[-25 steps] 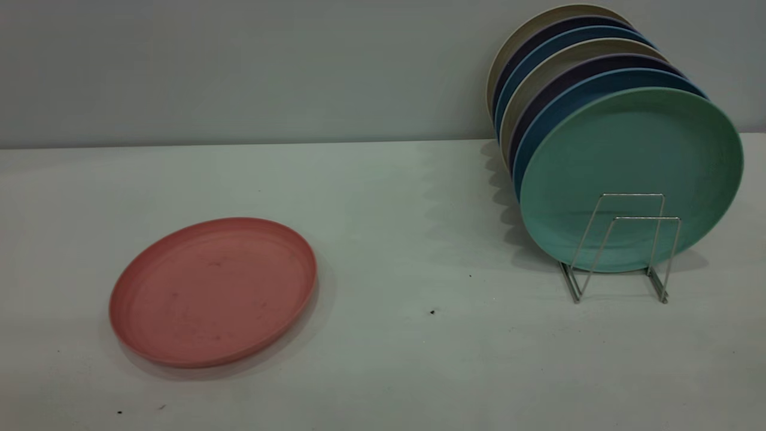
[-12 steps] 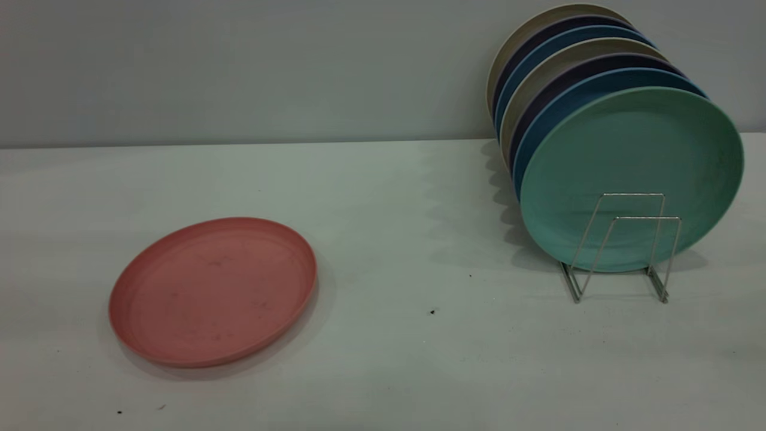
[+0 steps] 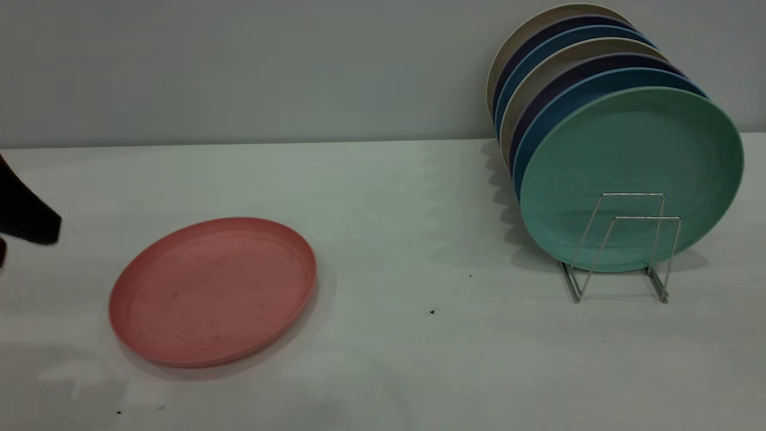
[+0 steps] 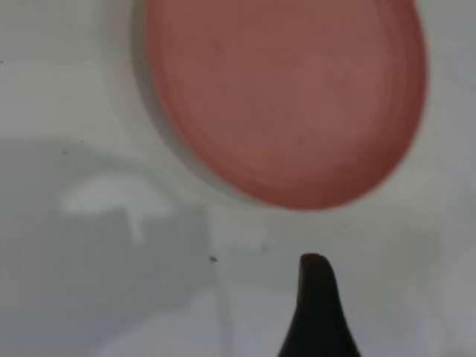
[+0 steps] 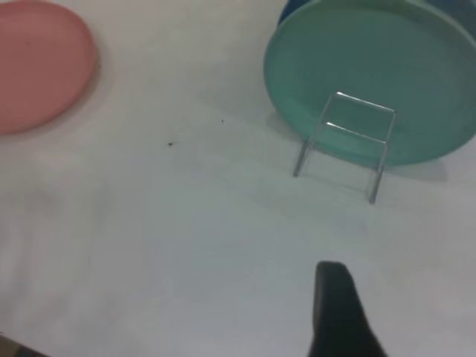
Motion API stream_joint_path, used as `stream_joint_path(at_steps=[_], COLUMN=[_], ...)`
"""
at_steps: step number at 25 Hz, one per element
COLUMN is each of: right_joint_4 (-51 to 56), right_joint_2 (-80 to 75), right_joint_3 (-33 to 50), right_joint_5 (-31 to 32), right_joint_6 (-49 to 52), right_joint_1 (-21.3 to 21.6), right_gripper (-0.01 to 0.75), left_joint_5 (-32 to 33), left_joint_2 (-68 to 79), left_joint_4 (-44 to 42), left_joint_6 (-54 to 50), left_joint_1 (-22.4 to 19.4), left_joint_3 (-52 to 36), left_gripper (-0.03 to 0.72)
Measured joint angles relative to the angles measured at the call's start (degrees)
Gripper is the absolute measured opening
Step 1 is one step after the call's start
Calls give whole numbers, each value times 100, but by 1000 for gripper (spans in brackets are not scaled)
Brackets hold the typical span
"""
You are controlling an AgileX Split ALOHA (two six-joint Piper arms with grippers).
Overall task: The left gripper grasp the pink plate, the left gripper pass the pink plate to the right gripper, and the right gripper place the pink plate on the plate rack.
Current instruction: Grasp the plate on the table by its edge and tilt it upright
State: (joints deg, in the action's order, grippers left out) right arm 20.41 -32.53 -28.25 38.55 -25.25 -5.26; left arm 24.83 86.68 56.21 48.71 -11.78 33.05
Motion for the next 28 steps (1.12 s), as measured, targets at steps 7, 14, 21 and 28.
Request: stream_joint_path(at_steps=[7, 14, 21, 28], right_joint_4=[10, 10, 10, 10], right_joint_2=[0, 0, 0, 0], right_joint_3=[0, 0, 0, 0], right_joint_5=[-28, -47, -51, -63], right_joint_6=[-18, -18, -18, -18], right_joint_1=[0, 0, 0, 0], right_gripper=[459, 459, 459, 459], left_joint_5=[-118, -80, 122, 338], left_joint_2=[1782, 2700, 3188, 3551], left_joint_4=[2009, 4160, 4487, 4515], left_joint_6=[1972, 3880, 4289, 4278], left_joint_1=[-288, -288, -288, -288], left_joint_3=[7, 55, 207, 623], left_gripper=[563, 549, 532, 524])
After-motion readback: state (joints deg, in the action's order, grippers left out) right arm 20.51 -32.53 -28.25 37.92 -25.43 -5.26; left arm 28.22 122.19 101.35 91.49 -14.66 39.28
